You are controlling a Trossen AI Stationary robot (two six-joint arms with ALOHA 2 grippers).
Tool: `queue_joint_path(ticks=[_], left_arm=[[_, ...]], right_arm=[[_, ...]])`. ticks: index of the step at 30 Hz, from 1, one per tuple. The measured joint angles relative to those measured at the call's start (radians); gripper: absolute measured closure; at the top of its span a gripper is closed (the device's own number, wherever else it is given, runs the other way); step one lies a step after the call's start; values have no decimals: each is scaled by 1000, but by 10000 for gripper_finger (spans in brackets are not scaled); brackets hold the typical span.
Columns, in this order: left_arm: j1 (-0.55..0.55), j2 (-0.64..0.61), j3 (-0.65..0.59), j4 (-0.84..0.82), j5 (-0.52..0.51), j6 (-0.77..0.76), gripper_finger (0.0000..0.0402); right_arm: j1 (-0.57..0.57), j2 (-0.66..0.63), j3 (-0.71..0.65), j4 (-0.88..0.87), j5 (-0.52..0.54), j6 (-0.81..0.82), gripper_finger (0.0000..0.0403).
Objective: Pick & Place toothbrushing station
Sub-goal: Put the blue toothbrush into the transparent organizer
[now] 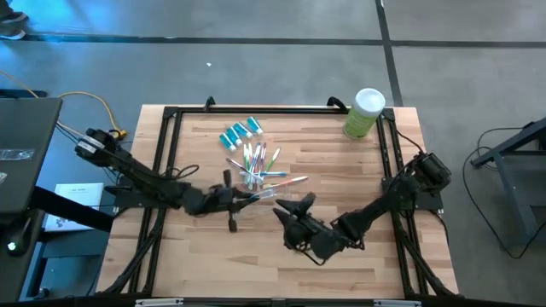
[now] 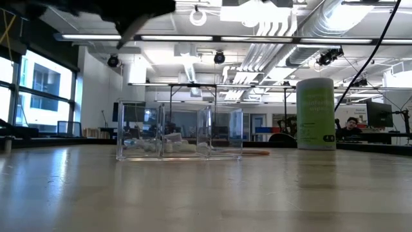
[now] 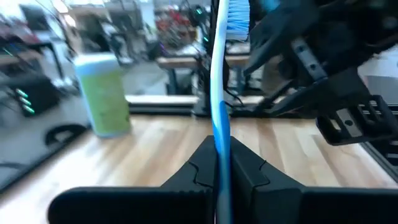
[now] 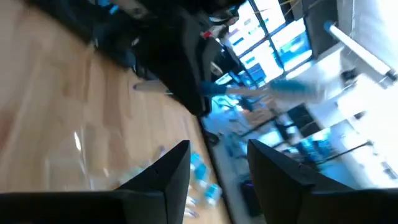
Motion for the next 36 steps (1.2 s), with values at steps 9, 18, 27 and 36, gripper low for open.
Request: queue_joint_path(ticks=[9, 18, 27, 36], left_arm=[[-66, 0, 0, 40, -100, 63, 394], [-46, 5, 0, 40, -90, 36, 394], [-46, 5, 0, 34, -86, 35, 394], [-48, 5, -1, 27, -92, 33, 393]], right_arm=[[-106, 0, 0, 179, -283, 136, 254], [-167, 0, 0, 221, -422, 207, 255], [-171, 1, 0, 233, -426, 120, 331], [-171, 1, 0, 191, -476, 57, 400]])
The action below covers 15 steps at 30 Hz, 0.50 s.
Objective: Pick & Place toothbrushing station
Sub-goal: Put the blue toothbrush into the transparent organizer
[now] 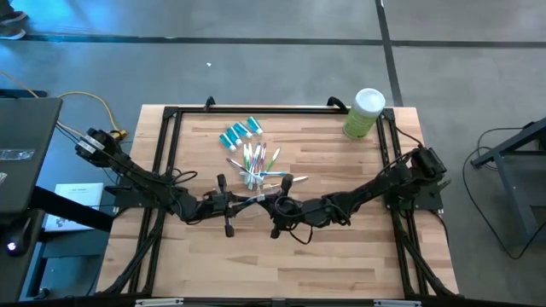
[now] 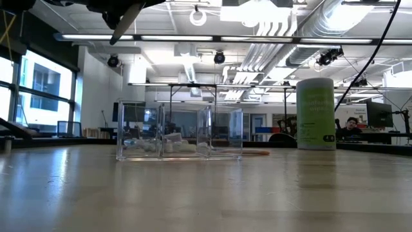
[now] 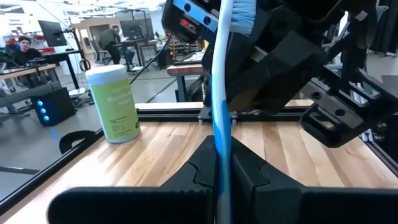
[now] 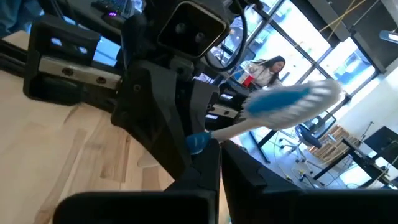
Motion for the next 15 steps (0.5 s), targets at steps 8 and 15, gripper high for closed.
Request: queue_joint_path(ticks=[8, 15], left_arm=[[2, 0, 1, -2, 3, 2, 392], [4, 2, 1, -7, -8, 4, 391]], right_arm=[[1, 1, 0, -12, 21, 60, 400], [17, 1, 0, -31, 0, 87, 395]])
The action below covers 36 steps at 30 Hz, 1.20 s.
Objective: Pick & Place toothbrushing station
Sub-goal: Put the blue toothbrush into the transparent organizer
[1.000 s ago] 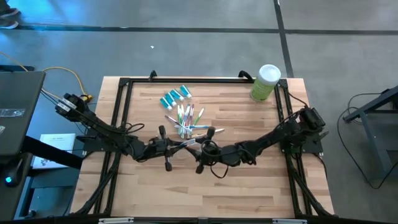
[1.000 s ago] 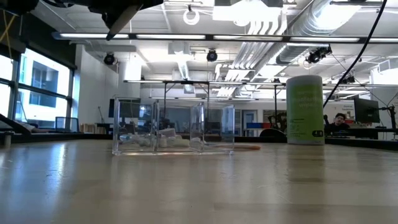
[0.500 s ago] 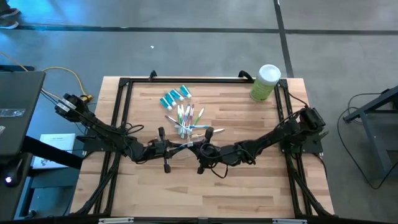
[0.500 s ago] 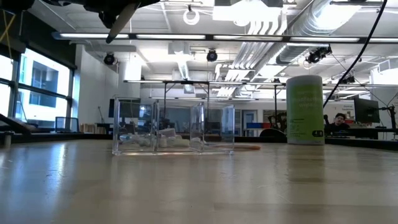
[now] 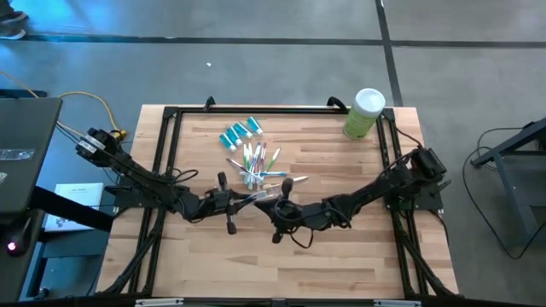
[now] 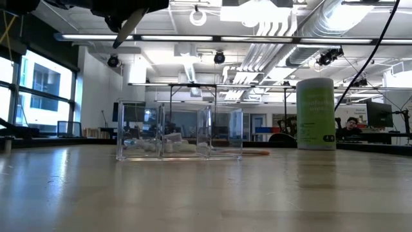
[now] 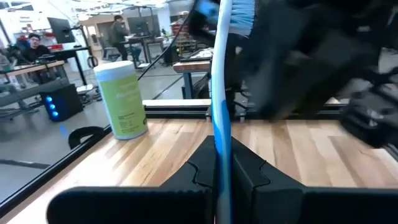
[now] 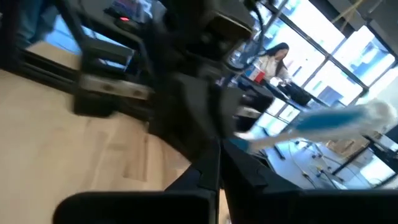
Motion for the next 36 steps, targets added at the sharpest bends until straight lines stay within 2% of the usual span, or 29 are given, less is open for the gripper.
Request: queue_joint_path(ticks=[3, 7, 14, 18, 29, 33, 36], left_arm=[[-1, 0, 0, 0, 0, 0, 391], [-1, 0, 0, 0, 0, 0, 390], [-12, 0, 0, 2, -6, 29, 390], [-29, 0, 0, 7, -32, 53, 390], [-28, 0, 0, 2, -18, 42, 390], [-28, 0, 0, 0, -17, 41, 390], [-28, 0, 0, -3, -11, 42, 390]], right_arm=[[9, 0, 0, 2, -16, 0, 377], [11, 0, 0, 14, -1, 7, 332], [10, 0, 0, -25, 109, 82, 231], [5, 1, 0, -60, 130, 108, 193], [-24, 0, 0, 80, -6, 101, 182], [-46, 0, 0, 87, -124, 104, 186], [-62, 0, 0, 82, -222, 122, 205]])
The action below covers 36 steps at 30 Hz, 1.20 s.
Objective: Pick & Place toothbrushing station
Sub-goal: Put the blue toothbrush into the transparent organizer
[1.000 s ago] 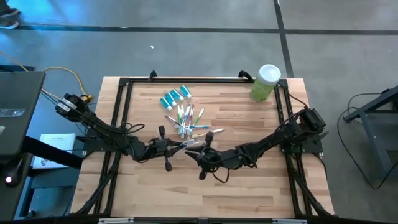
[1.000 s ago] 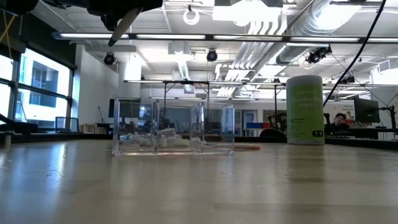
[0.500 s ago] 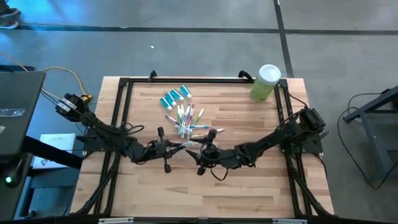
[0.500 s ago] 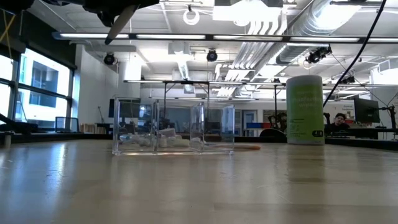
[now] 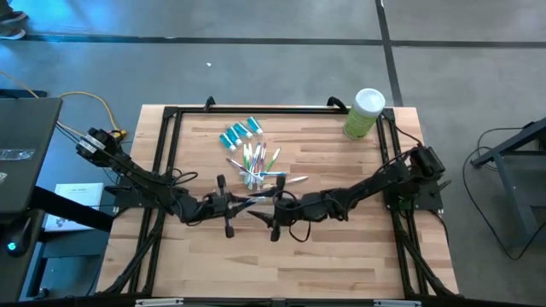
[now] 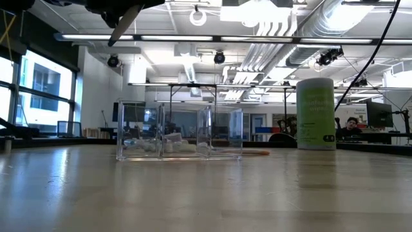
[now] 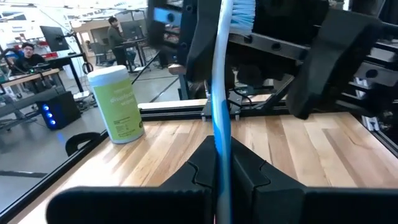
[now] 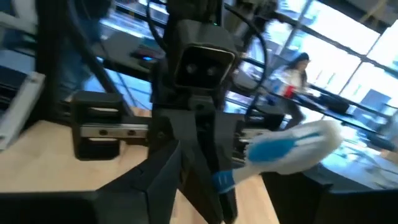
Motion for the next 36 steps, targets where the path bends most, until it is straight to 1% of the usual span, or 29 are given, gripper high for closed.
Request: queue_joint_path(ticks=[4, 9, 11, 15, 18, 23, 27, 29, 31, 34, 36], left_arm=[[0, 0, 0, -1, 1, 0, 390], [-1, 0, 0, -6, 2, 4, 390], [-1, 0, -1, -19, 11, 32, 389], [-1, -1, -1, -57, 65, 110, 387], [0, -1, -1, -59, 67, 115, 377], [-5, -1, -1, -67, 67, 153, 332], [-15, -1, 0, -77, 78, 145, 290], [-25, -1, 0, -82, 78, 145, 272], [-34, -1, 0, -77, 78, 148, 261], [-51, -1, 0, -75, 62, 154, 252], [-57, -1, 0, -72, 59, 154, 251]], right_arm=[[-12, 0, 0, -17, -12, 2, 254], [-17, -1, 0, -39, -9, 4, 351], [-16, -2, 0, -50, -32, 10, 383], [-15, -1, 0, -62, -86, 13, 386], [-15, -1, 0, -68, -91, 13, 390], [-10, -1, 0, -83, -97, 21, 391], [-2, -4, 0, -94, -158, 59, 390], [8, -28, 0, -161, -158, 65, 391], [17, -63, 0, -238, -152, 112, 391], [30, -124, 1, -399, -151, 205, 390], [44, -167, 0, -507, -130, 270, 390]])
